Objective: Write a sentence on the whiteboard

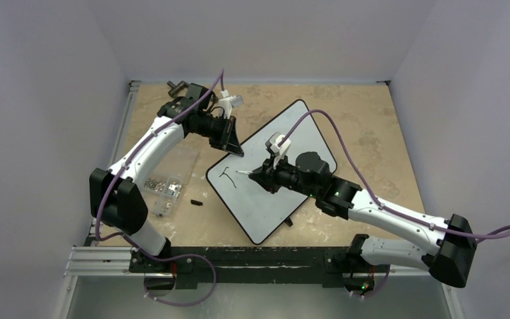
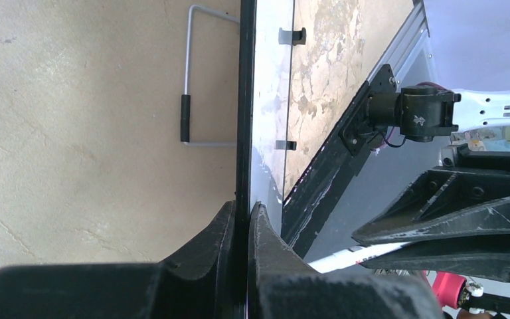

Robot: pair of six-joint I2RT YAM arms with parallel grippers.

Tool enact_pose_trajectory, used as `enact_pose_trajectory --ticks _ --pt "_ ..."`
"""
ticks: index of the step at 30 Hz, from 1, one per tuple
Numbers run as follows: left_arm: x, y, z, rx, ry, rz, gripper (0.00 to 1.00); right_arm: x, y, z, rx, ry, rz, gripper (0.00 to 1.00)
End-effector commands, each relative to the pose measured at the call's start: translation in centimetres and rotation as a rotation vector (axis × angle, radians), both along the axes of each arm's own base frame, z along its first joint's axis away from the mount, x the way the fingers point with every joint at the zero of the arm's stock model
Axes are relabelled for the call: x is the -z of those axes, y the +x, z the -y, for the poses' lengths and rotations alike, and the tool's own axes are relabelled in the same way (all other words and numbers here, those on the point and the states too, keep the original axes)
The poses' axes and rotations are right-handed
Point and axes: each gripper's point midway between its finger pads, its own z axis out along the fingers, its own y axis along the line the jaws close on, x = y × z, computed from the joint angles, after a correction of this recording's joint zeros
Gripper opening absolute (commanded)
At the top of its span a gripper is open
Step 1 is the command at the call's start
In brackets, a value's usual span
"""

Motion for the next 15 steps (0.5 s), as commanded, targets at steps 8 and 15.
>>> enact_pose_trajectory --ticks 8,15 --pt "-1.0 1.8 -1.8 -0.078 0.086 0.138 0.0 -2.8 2.4 -1.1 0.067 0.062 0.057 0.0" --pt "-1.0 1.7 -1.8 -0.077 0.085 0.137 0.0 -1.7 2.0 -1.3 0.042 0.045 0.042 0.0"
